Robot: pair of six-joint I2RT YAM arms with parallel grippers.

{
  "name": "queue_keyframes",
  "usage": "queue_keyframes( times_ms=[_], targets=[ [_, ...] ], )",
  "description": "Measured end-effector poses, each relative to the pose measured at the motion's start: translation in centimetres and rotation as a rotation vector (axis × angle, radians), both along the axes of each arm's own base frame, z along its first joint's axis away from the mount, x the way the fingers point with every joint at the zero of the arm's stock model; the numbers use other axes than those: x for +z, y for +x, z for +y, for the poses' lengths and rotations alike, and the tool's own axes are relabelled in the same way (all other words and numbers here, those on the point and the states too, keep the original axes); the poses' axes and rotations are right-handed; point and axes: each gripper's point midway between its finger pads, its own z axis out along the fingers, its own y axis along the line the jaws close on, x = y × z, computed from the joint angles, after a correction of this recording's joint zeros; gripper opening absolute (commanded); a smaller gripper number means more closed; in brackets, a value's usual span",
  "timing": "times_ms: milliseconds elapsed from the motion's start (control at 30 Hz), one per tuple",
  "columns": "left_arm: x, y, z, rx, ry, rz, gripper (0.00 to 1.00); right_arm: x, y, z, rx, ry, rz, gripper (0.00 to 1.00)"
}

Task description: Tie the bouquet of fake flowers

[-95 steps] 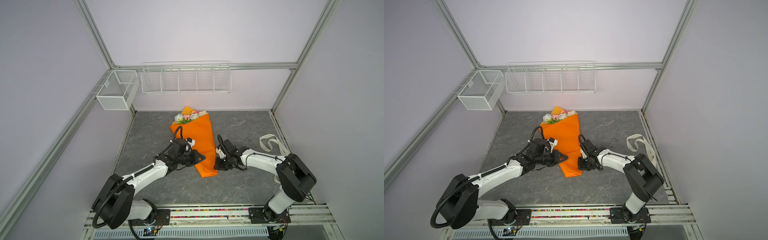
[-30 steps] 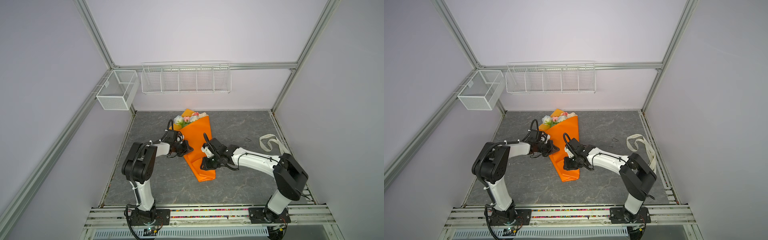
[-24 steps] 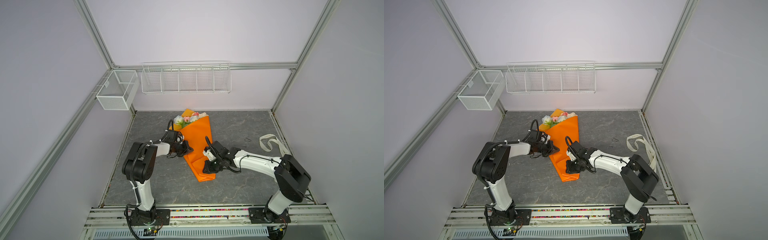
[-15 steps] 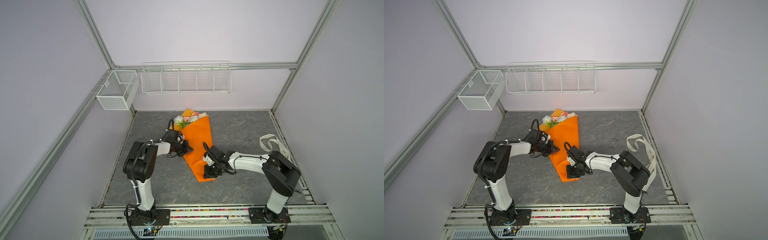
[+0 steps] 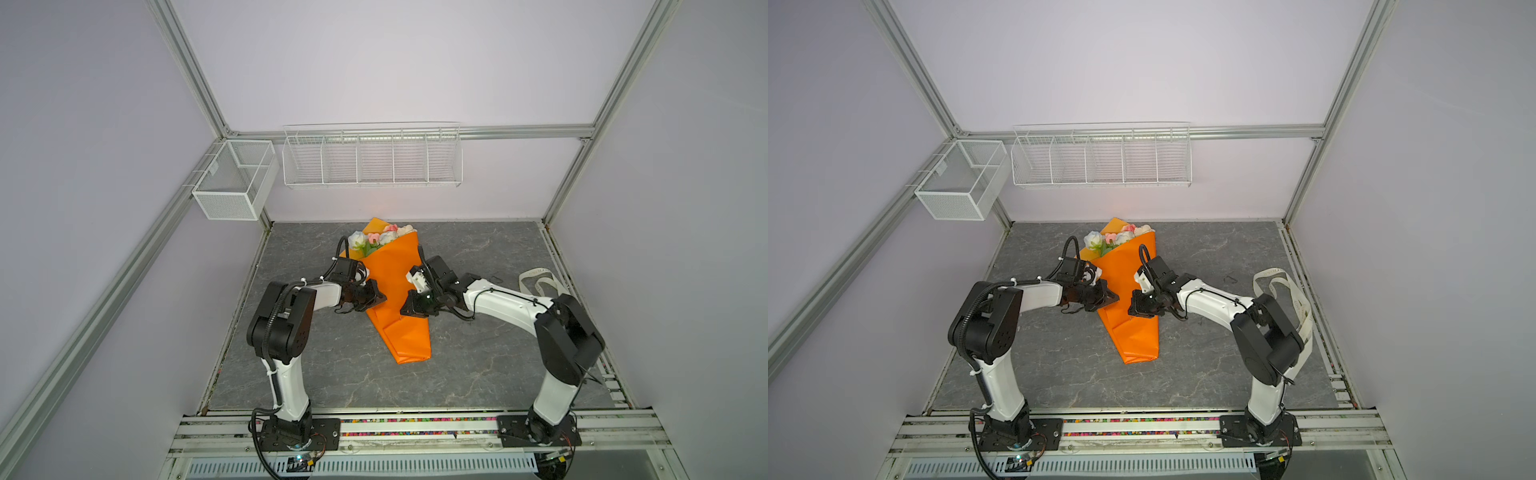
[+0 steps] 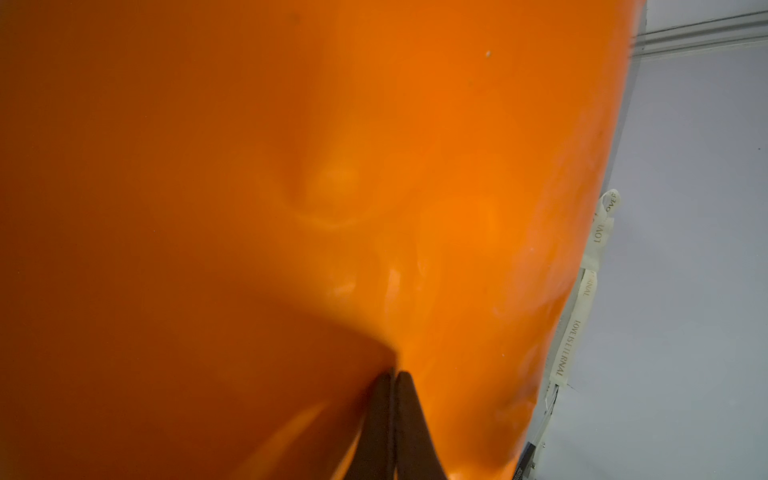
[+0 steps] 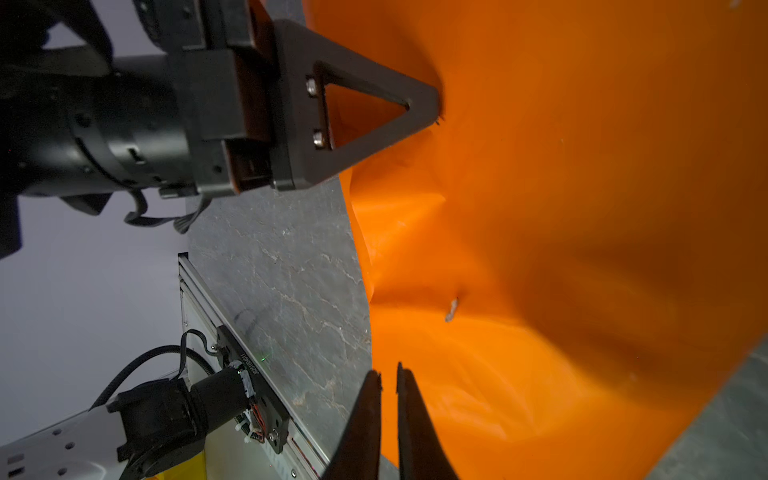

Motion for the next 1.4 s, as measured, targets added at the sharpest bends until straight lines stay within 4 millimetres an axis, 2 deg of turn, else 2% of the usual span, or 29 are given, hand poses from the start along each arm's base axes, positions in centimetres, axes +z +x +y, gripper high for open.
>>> queue_keyframes(
  times_ms=[133, 300, 500, 633, 767, 833, 1033, 1167, 1267, 1400],
  targets=[
    [0.0, 0.0, 0.0, 0.0, 0.0, -0.001, 0.03, -2.9, 0.9, 1.2, 0.007, -0.053, 0.031, 0.11],
    [0.0, 0.0, 0.0, -0.001, 0.0, -0.001, 0.02, -6.6, -1.5, 0.2, 0.03, -0.165, 0.093, 0.11],
    [0.0, 0.0, 0.0, 0.002, 0.003, -0.002, 0.0, -6.2, -2.9, -0.7, 0.036, -0.191, 0.086, 0.15],
    [-0.1, 0.0, 0.1, 0.001, 0.004, -0.001, 0.0, -3.8, -2.5, -2.1, 0.011, -0.181, 0.046, 0.19],
    [0.0, 0.0, 0.1, -0.001, 0.005, -0.005, 0.0, -0.7, 0.5, -3.9, -0.061, -0.132, -0.017, 0.2],
    [0.0, 0.0, 0.1, -0.004, 0.006, -0.008, 0.0, 0.2, 2.9, -5.2, -0.108, -0.129, -0.051, 0.2],
    [-0.1, 0.0, 0.1, -0.009, 0.01, -0.012, 0.0, 0.2, 10.2, -7.8, -0.226, -0.112, -0.095, 0.2],
    [-0.1, 0.0, 0.1, -0.01, 0.01, -0.012, 0.0, -0.6, 15.4, -7.8, -0.265, -0.071, -0.117, 0.2],
    [-0.1, 0.0, 0.2, -0.012, 0.011, -0.012, 0.0, -1.1, 18.5, -6.4, -0.255, -0.008, -0.124, 0.21],
    [-0.1, 0.0, 0.2, -0.014, 0.012, -0.013, 0.0, -2.5, 20.8, -4.8, -0.244, 0.038, -0.118, 0.21]
  ],
)
